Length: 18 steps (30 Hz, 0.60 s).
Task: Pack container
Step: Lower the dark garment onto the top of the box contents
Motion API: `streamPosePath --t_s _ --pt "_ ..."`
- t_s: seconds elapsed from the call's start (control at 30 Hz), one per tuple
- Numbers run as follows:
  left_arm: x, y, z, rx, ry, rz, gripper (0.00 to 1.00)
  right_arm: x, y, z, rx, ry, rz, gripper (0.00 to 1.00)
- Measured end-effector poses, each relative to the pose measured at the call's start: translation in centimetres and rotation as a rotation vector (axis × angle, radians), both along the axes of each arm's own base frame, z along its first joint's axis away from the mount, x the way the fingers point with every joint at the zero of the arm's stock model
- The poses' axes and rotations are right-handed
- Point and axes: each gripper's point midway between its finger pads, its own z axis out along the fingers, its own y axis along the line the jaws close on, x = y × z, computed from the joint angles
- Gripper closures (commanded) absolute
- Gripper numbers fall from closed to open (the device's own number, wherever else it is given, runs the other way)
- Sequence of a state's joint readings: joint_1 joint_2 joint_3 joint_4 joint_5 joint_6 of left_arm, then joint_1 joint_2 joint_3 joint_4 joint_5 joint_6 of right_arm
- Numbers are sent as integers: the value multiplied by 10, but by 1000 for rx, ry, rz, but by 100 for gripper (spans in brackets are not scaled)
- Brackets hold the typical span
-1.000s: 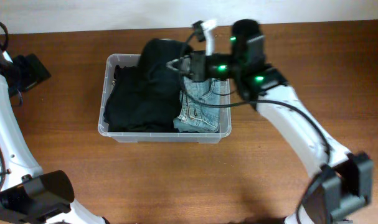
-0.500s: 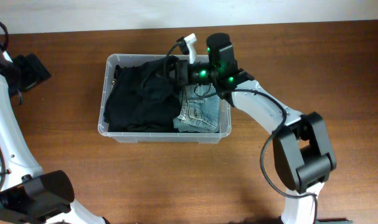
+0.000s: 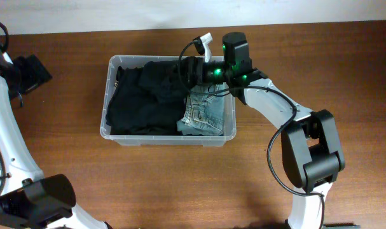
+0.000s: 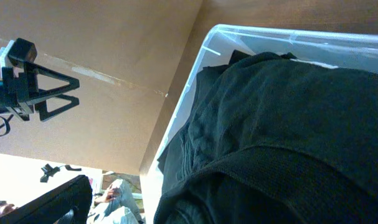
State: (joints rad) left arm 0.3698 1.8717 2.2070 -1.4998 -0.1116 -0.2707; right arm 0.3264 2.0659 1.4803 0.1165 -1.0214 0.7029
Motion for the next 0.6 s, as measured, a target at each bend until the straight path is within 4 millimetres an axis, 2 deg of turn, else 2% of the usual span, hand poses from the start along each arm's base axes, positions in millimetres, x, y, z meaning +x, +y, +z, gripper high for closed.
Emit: streamPosePath --t_s 0.43,0.5,0.6 --pt "0 0 0 0 0 0 1 13 -15 13 -38 81 -48 2" --pt "0 0 0 0 0 0 1 14 -21 9 -89 133 -78 2" --pt "0 0 0 0 0 0 1 9 -35 -8 -226 242 -144 2"
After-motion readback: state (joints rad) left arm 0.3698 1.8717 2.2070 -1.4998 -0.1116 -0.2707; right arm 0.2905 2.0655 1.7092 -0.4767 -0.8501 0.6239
